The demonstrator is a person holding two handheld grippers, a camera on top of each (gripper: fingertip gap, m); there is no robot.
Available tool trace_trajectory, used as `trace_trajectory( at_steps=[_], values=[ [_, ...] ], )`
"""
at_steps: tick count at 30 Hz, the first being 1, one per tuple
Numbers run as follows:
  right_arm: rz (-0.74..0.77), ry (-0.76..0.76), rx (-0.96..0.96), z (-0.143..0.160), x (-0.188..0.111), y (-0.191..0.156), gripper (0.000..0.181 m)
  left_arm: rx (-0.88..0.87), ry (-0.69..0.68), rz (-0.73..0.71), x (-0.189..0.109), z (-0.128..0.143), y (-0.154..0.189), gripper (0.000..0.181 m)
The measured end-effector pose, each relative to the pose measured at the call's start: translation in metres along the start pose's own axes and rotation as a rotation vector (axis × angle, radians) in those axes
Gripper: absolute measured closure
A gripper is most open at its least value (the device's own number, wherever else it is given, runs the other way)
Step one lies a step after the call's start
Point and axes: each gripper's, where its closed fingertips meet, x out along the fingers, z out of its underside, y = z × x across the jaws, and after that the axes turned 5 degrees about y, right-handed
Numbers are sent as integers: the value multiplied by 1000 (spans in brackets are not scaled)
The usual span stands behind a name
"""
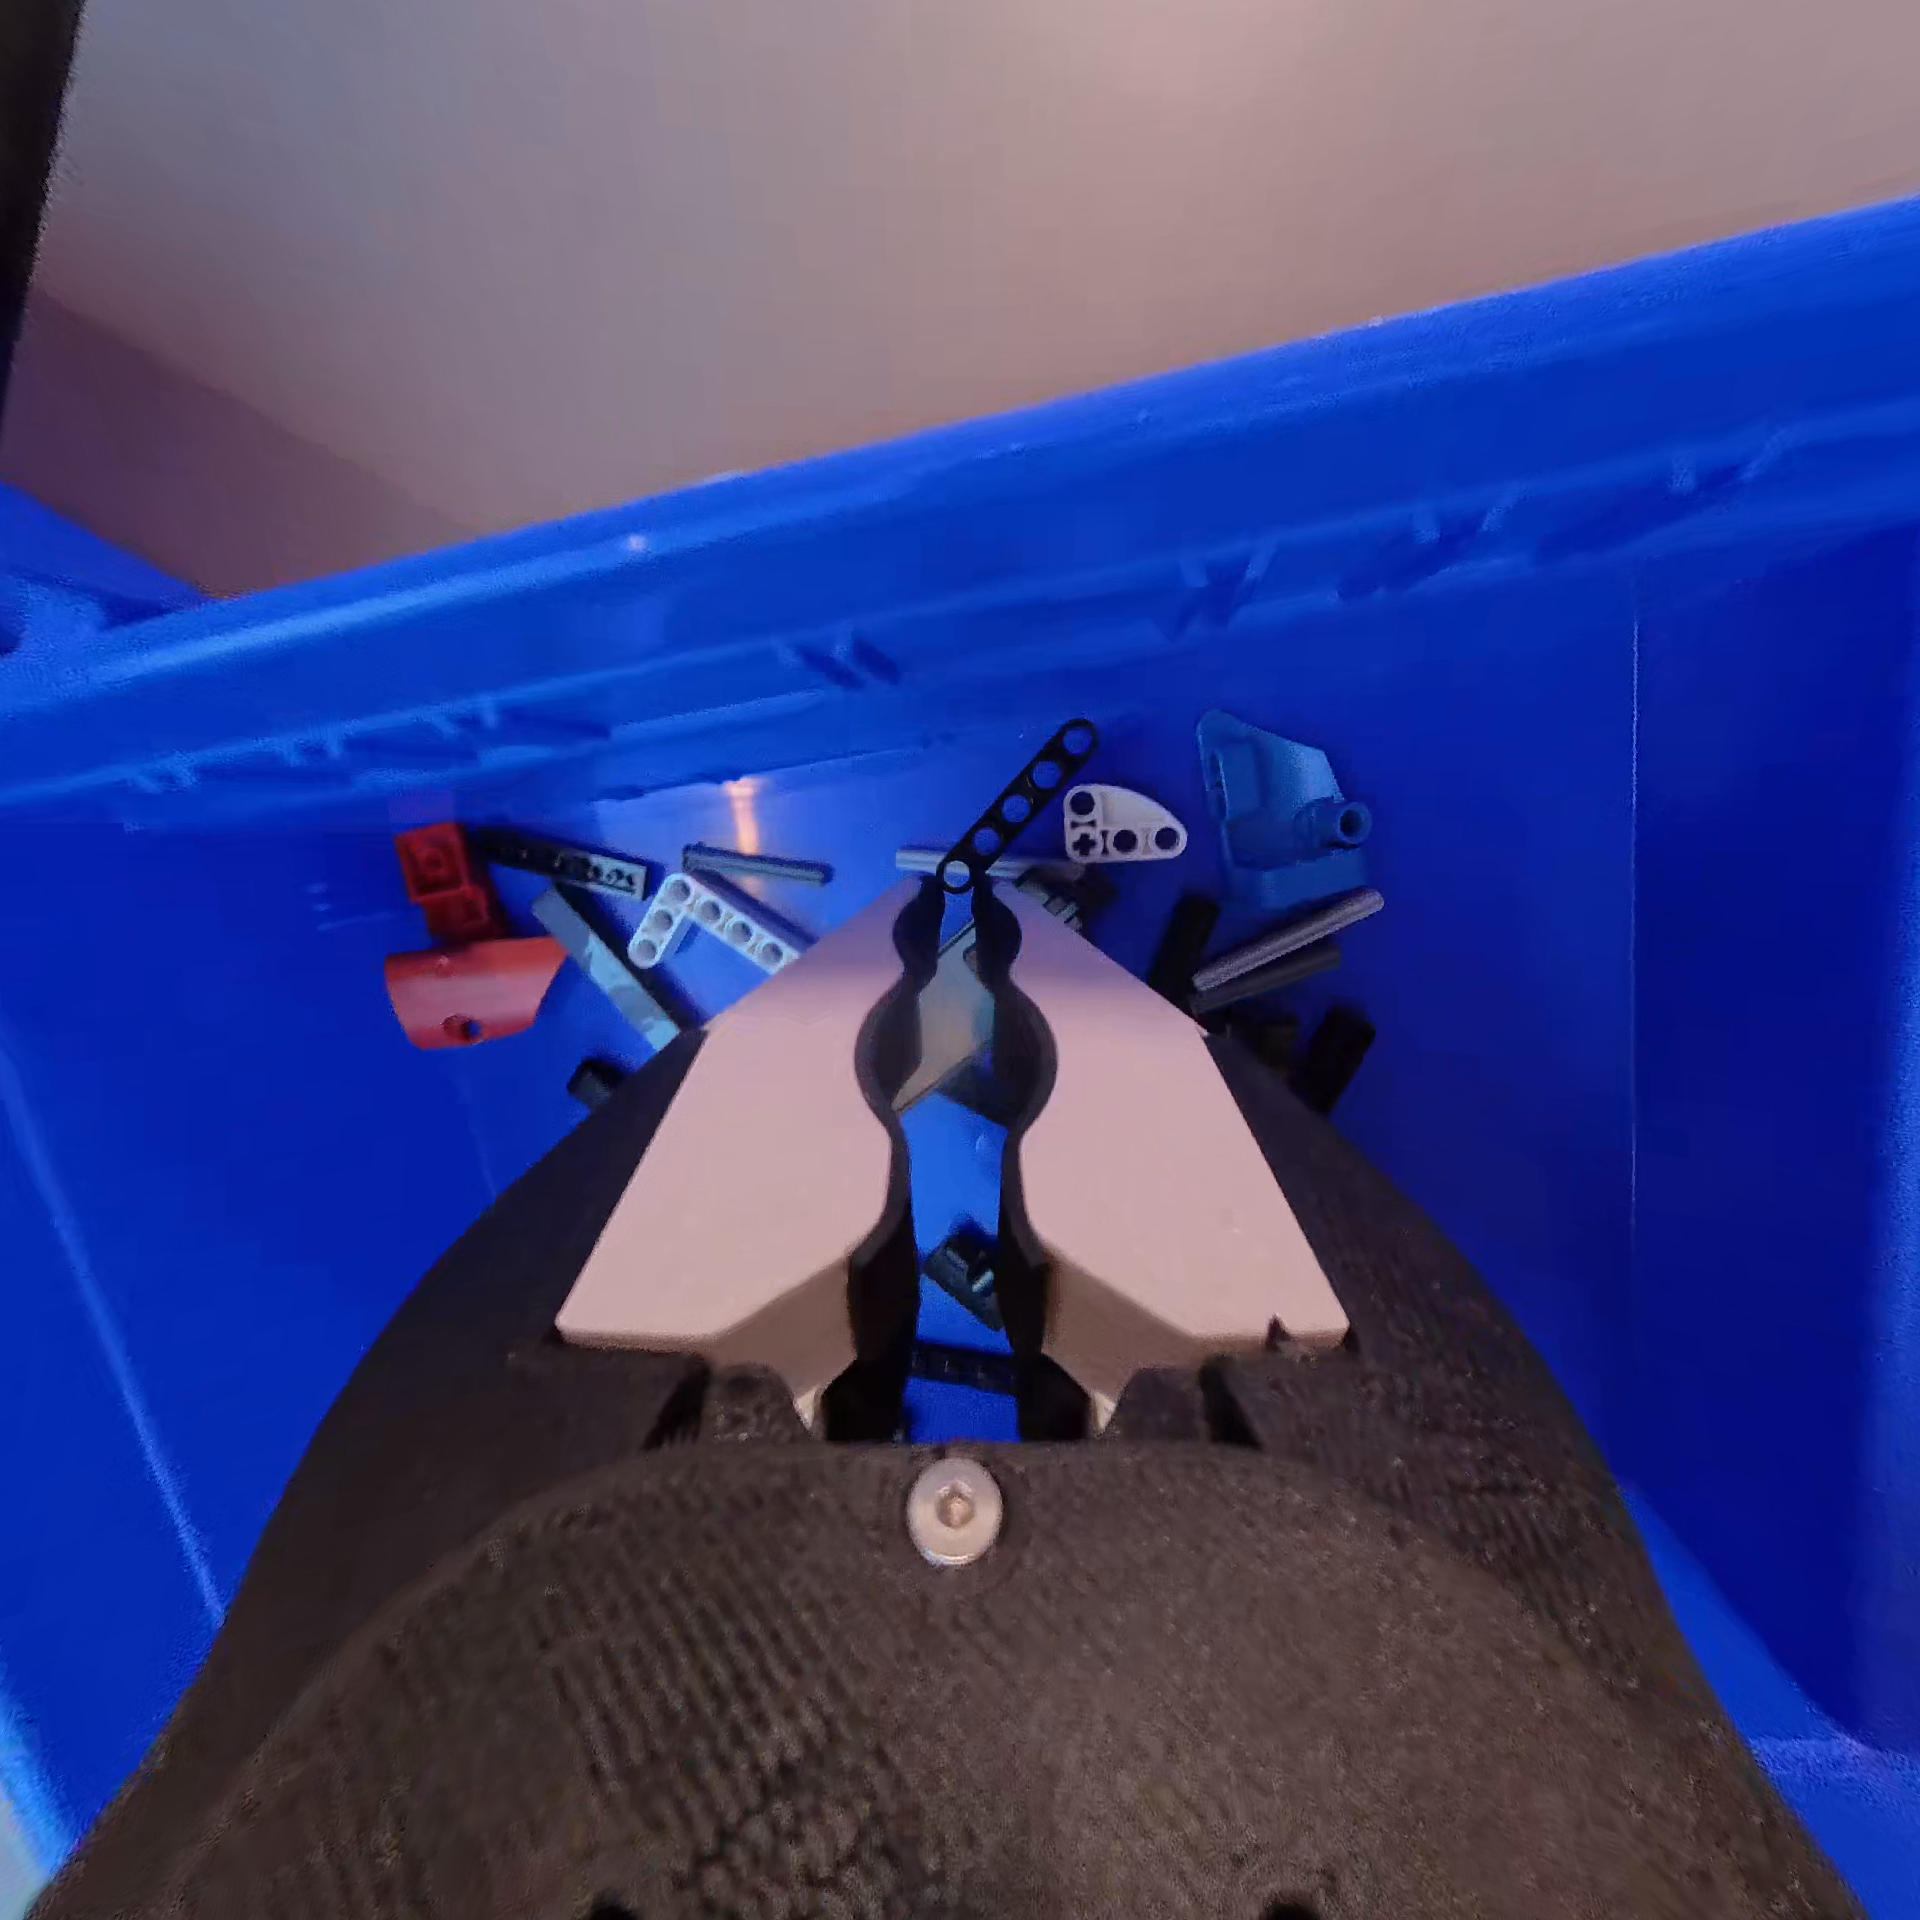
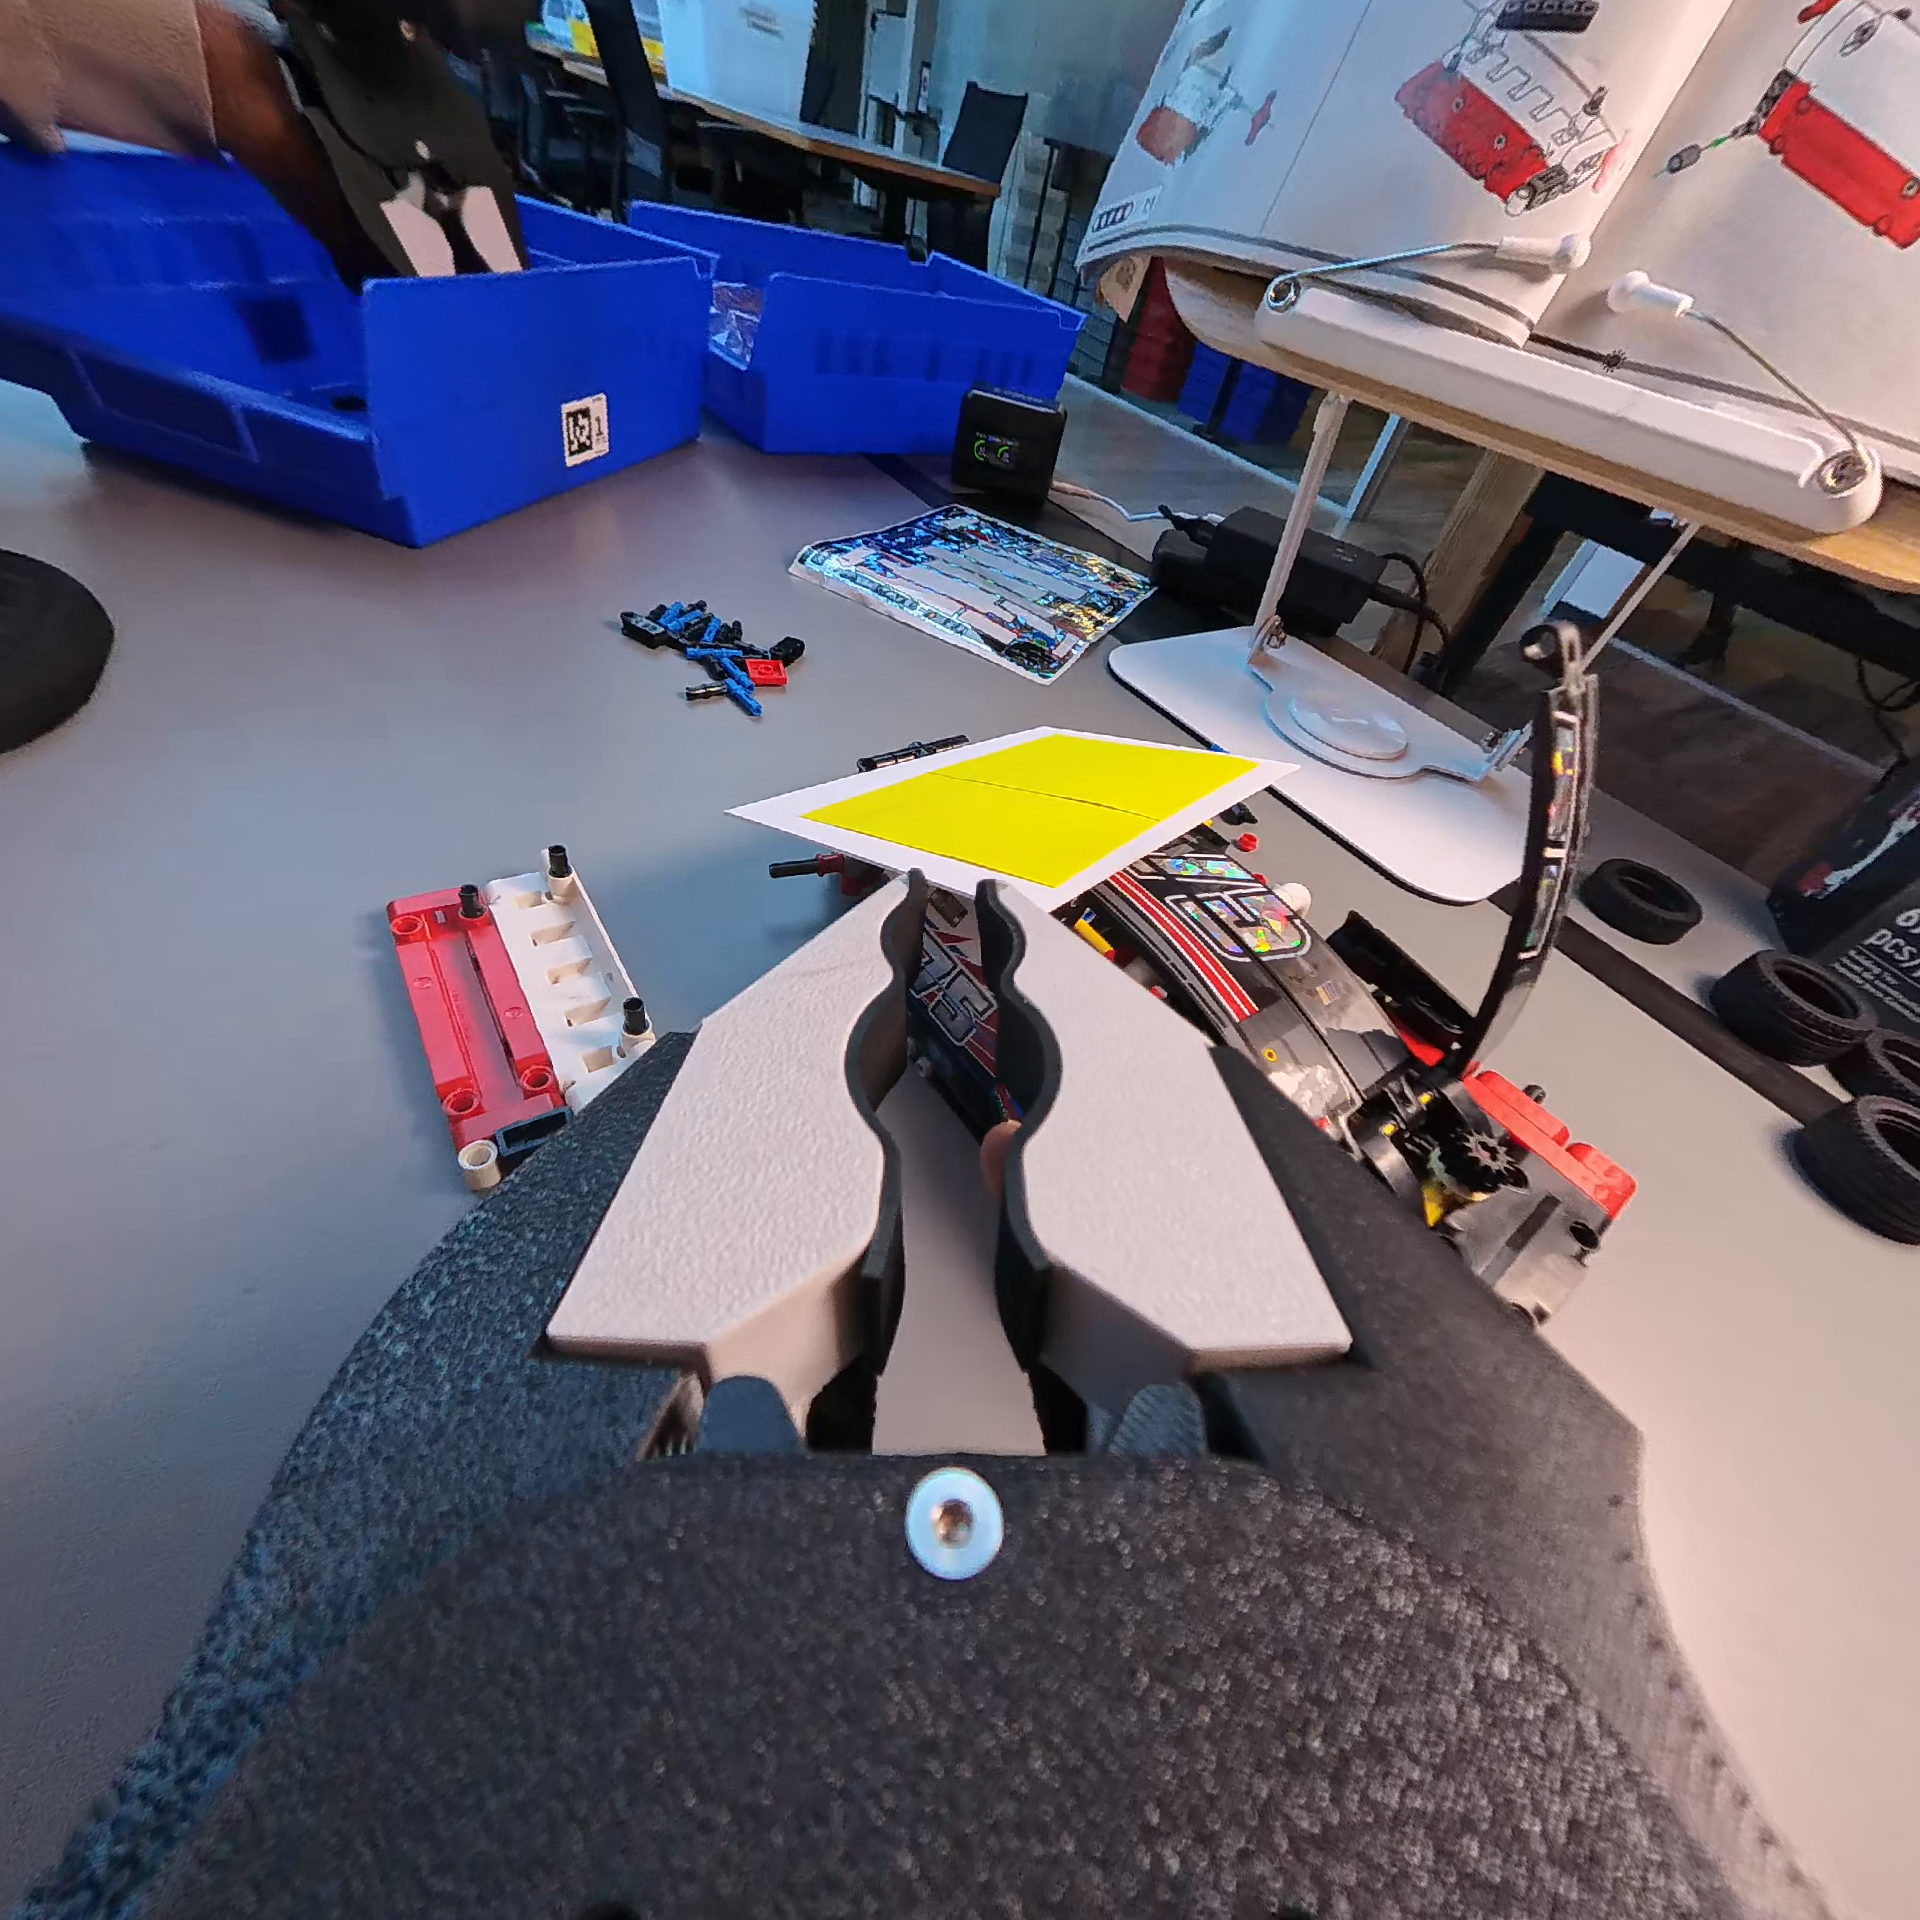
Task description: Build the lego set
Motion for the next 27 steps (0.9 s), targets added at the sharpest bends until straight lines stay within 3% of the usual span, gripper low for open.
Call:
trace_trajectory(
  at_steps=[7,11,14,17,21,24,27],
  values=[
    [0,31,-15,-9,-7,3,175,-125,129,-159,-71,-5,-16,177],
    [5,52,-16,-15,-11,4,174,-131,336,-197,-122,-57,13,178],
    [-7,56,-8,-16,-10,1,174,-70,428,-142,-130,-106,64,178],
    [-25,53,-19,-17,-7,-6,175,17,452,-43,-110,-148,123,178],
    [-44,41,-59,-18,-7,-15,175,79,476,109,-61,-194,198,178],
    [-49,12,-84,-14,-7,-16,174,91,455,213,-13,-213,246,179],
    [-39,-40,-119,-7,-7,-14,174,117,408,221,34,-219,272,181]
  ],
)
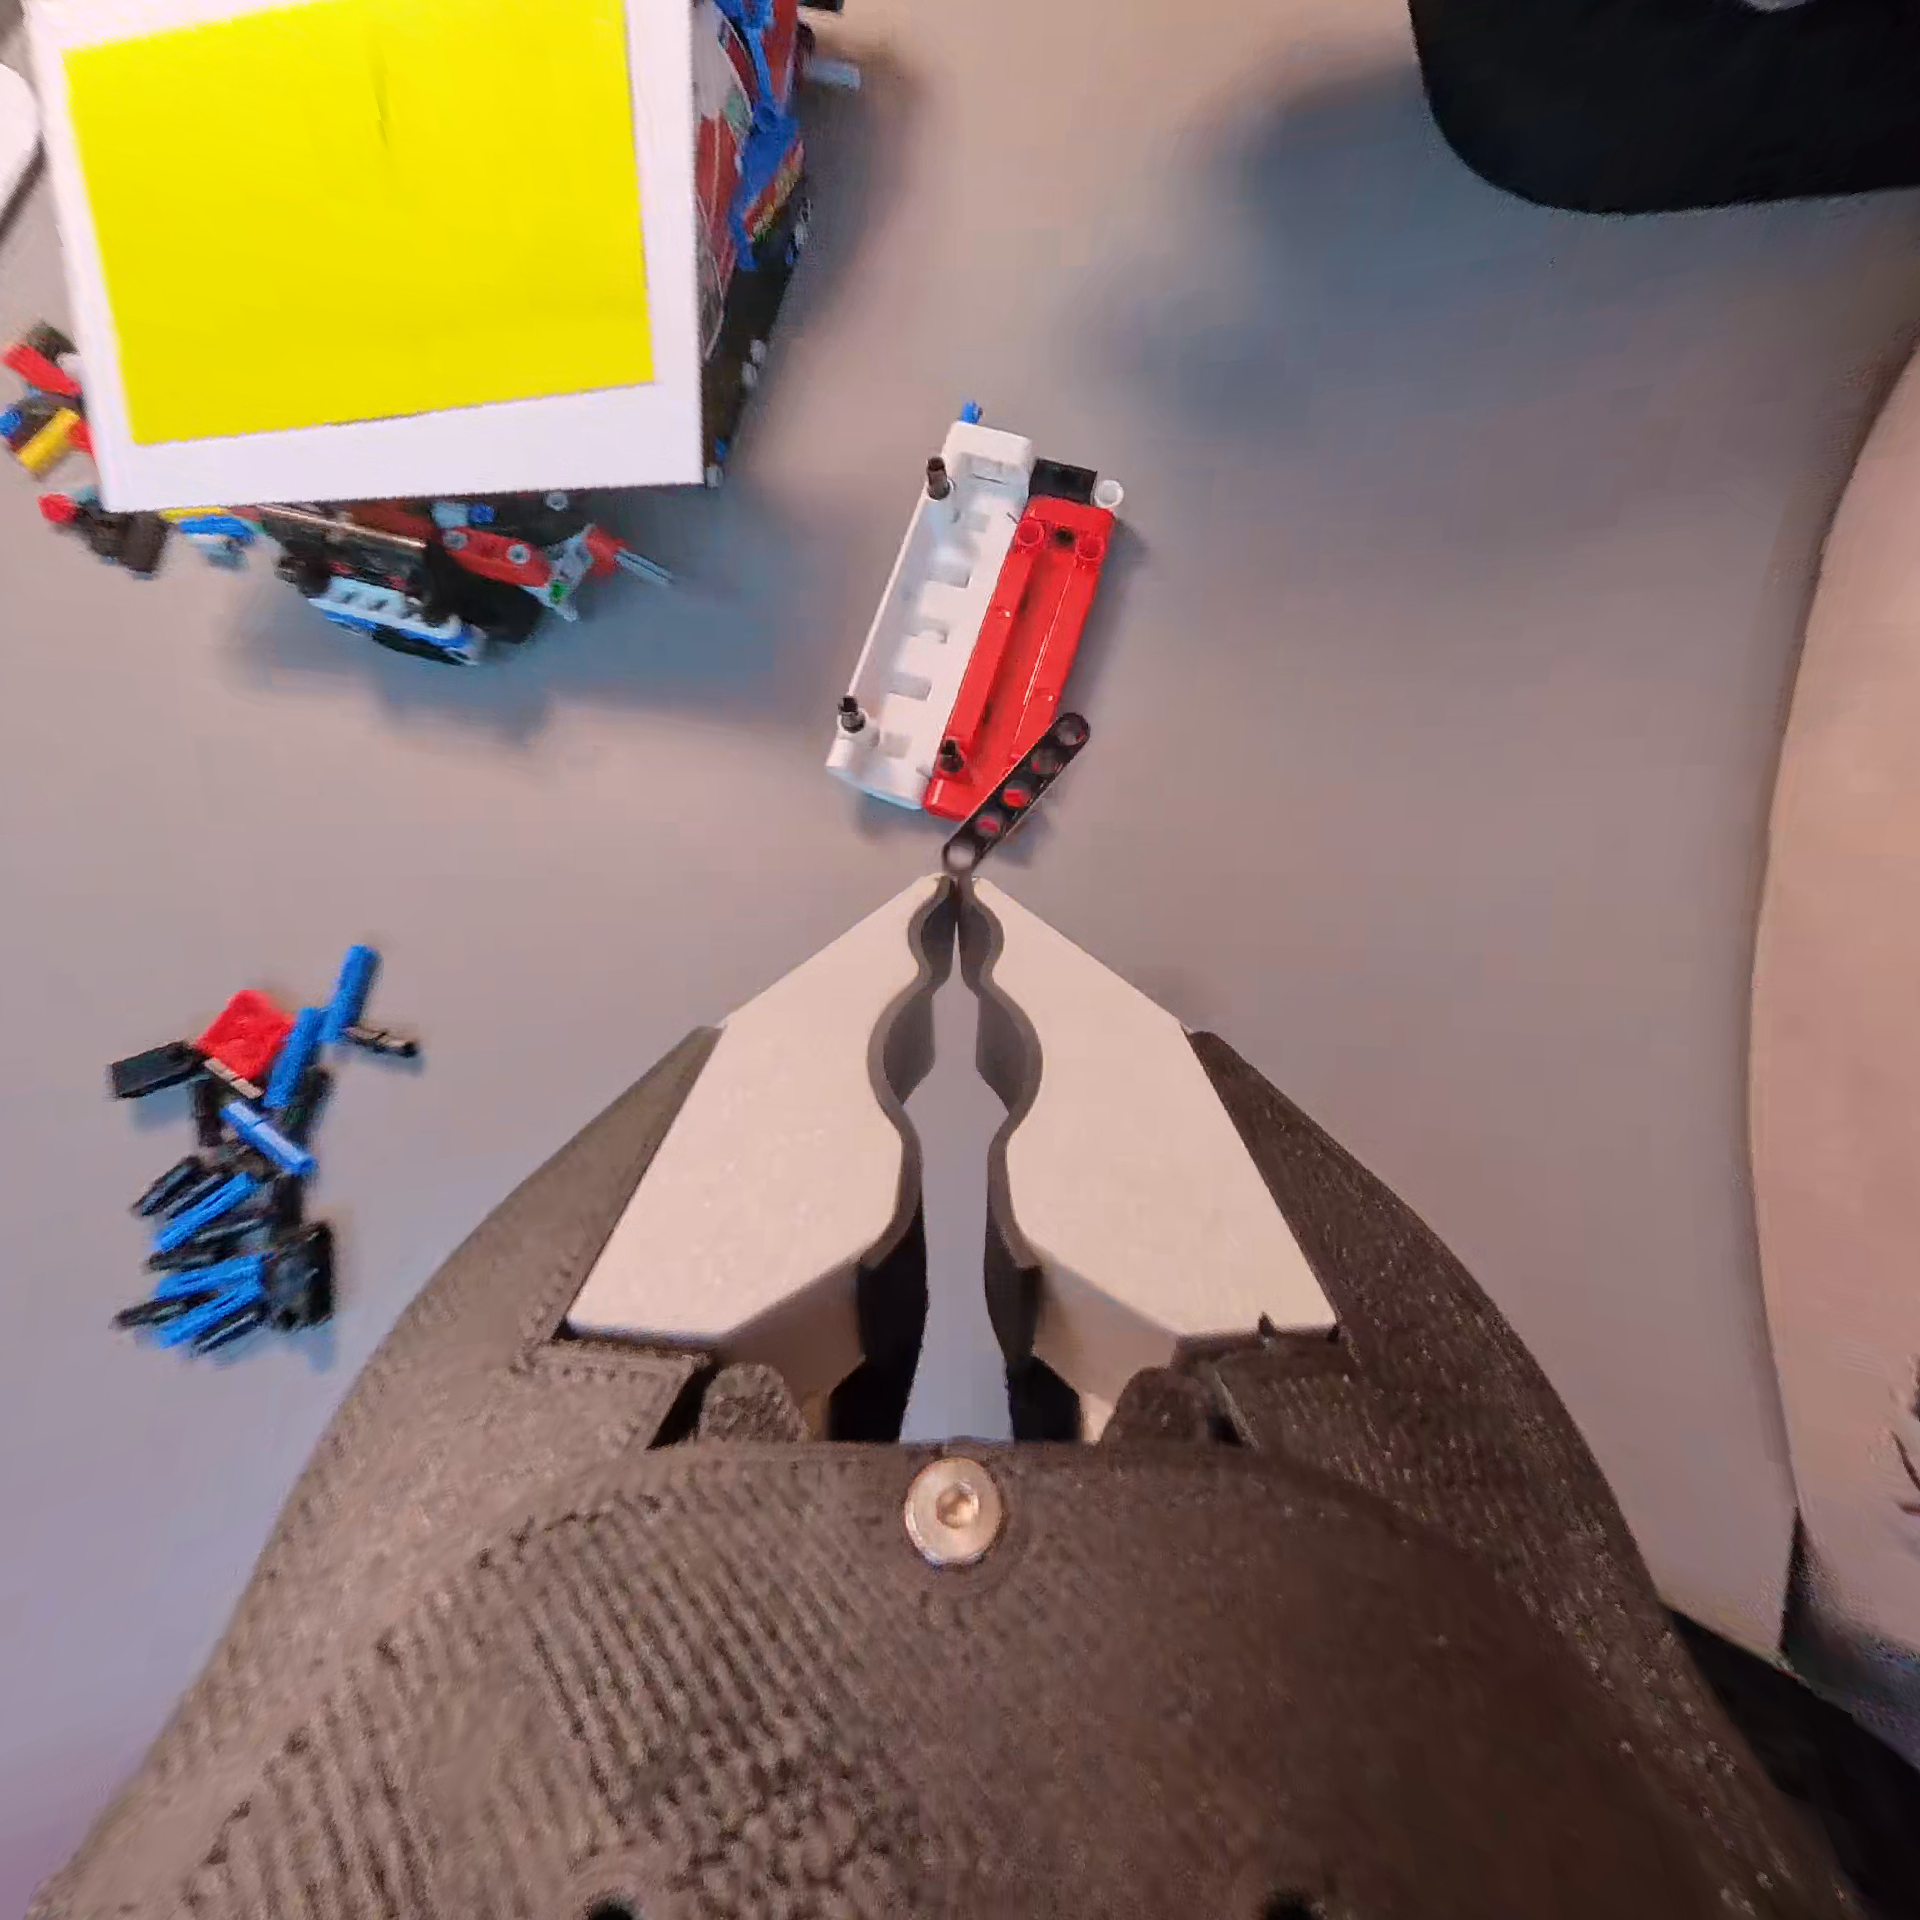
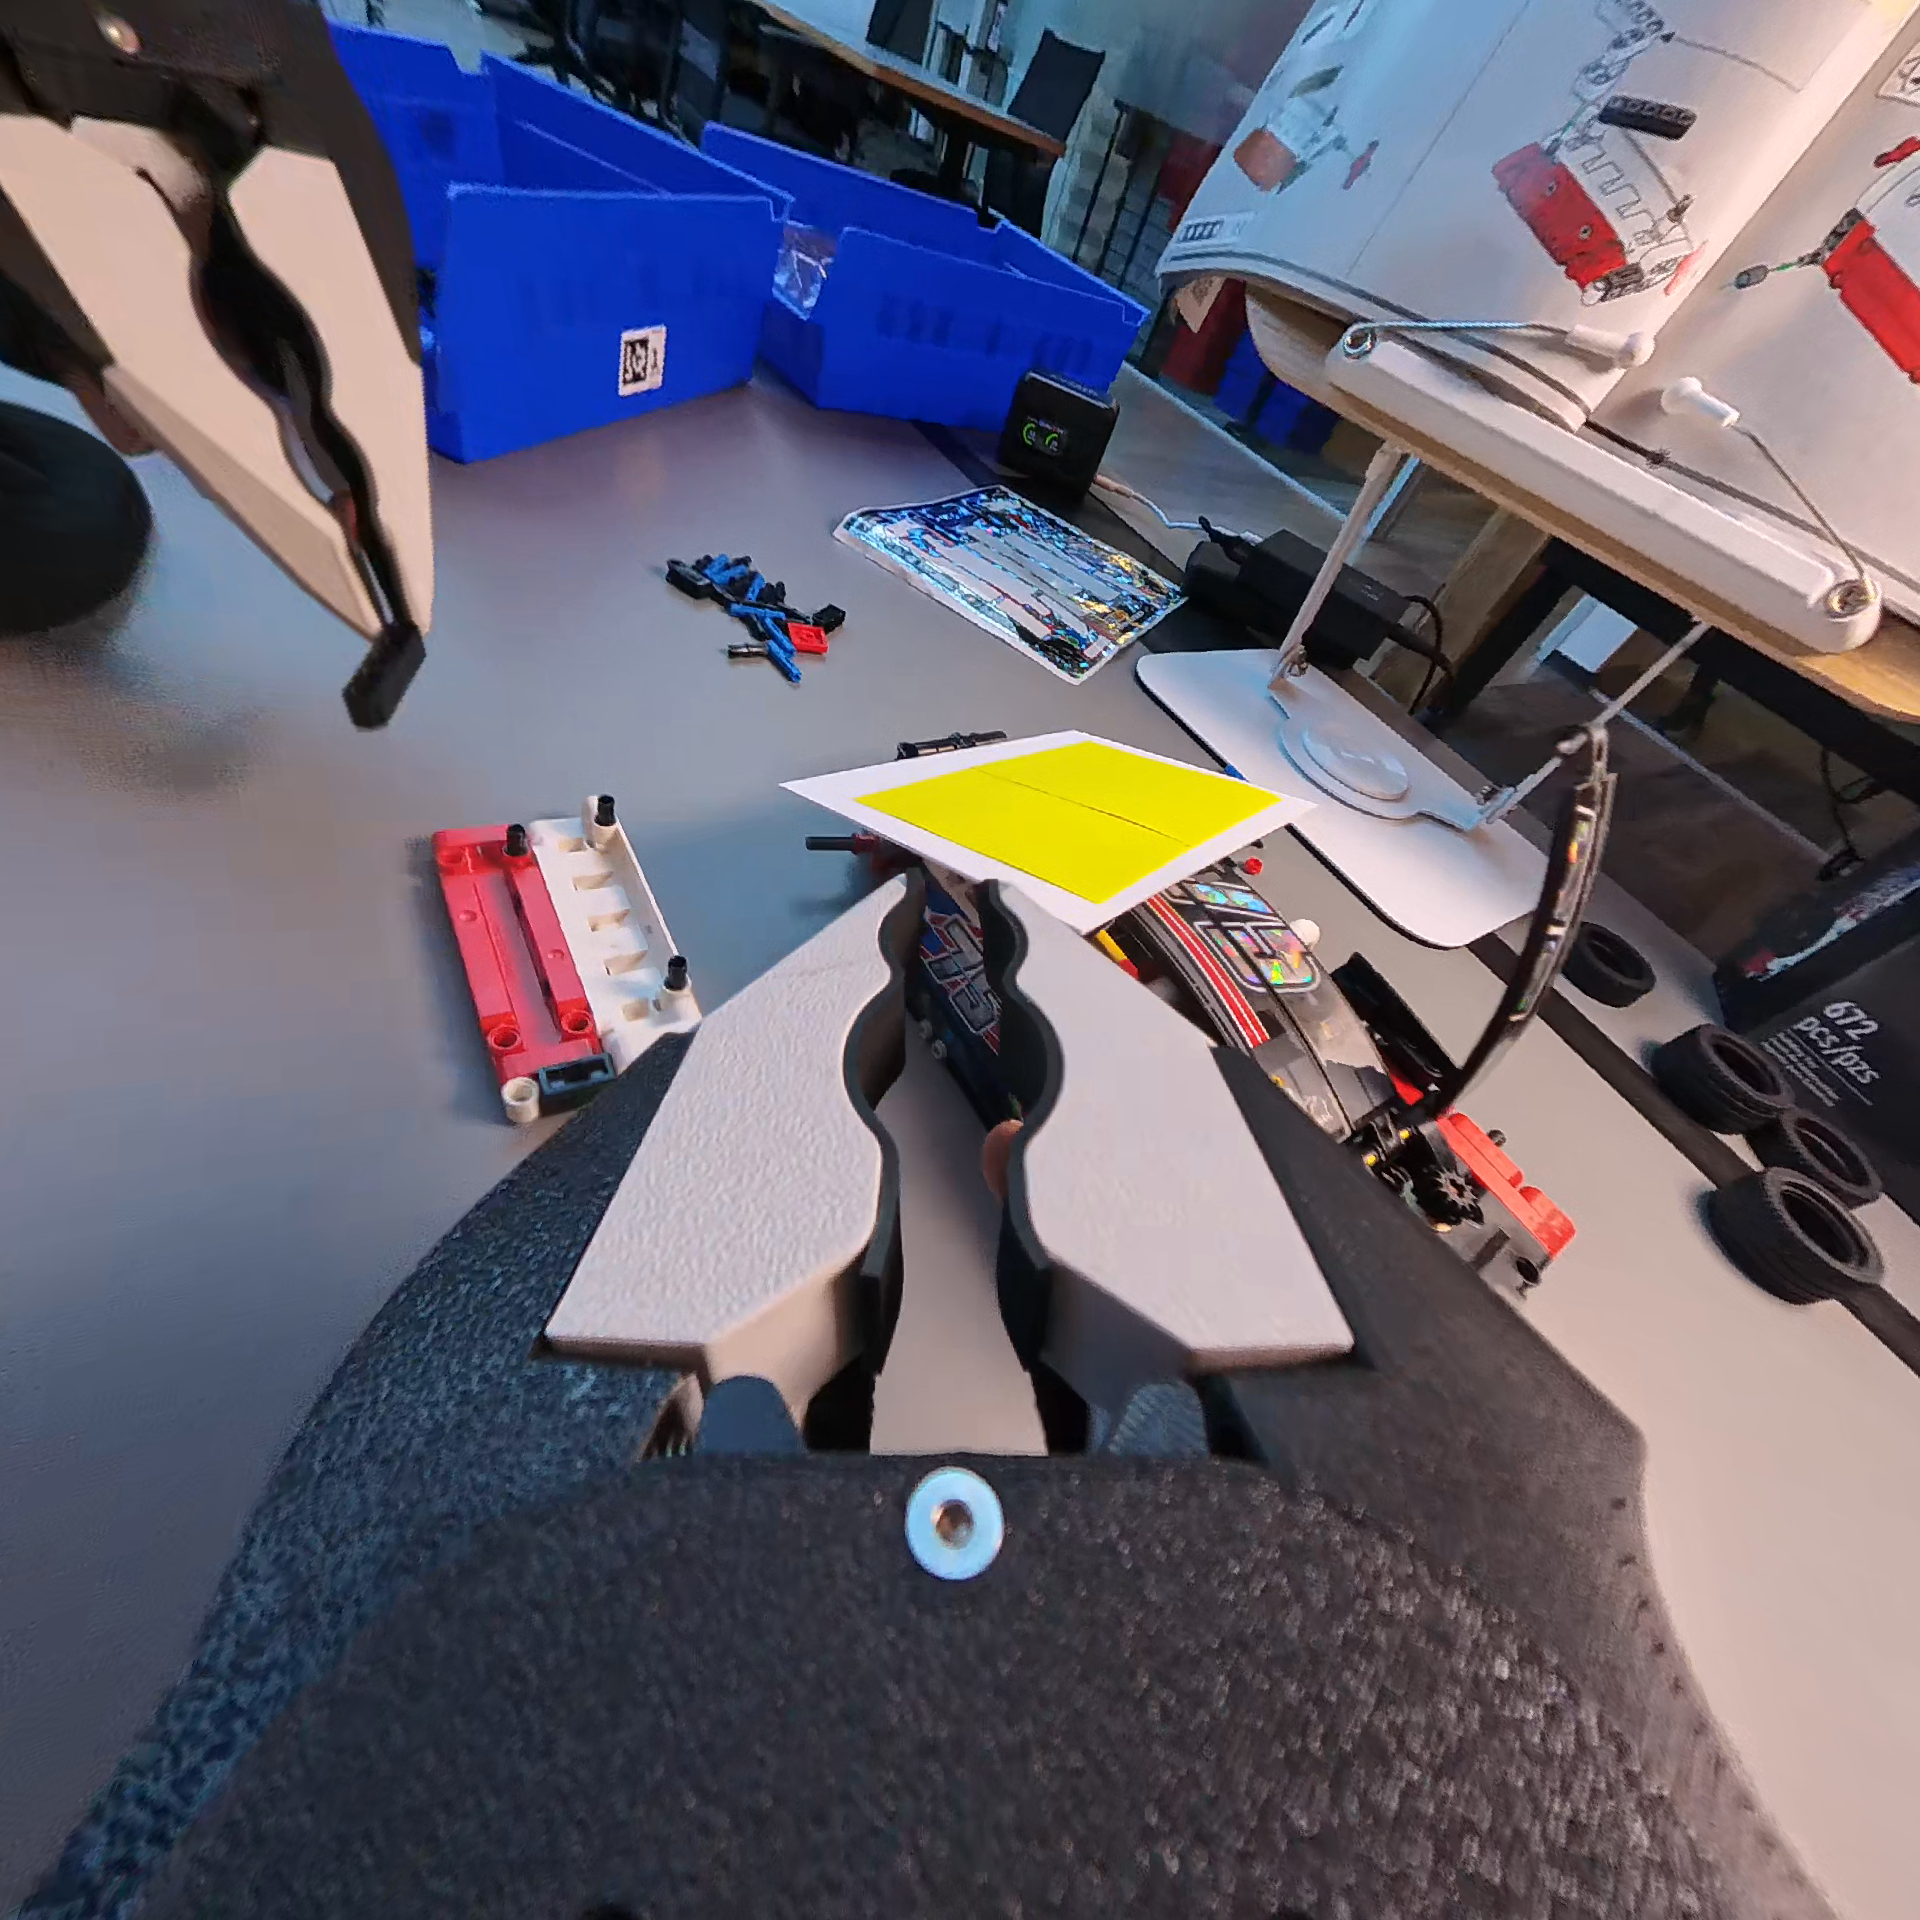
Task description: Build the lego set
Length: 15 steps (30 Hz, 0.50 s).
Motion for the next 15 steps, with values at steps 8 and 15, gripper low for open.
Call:
trace_trajectory(
  at_steps=[8,15],
  values=[
    [25,-193,-535,6,26,-3,127,32,69,56,28,2,19,174],
    [57,-313,-925,10,62,9,181,-121,281,-50,21,-10,-10,172]
  ],
)
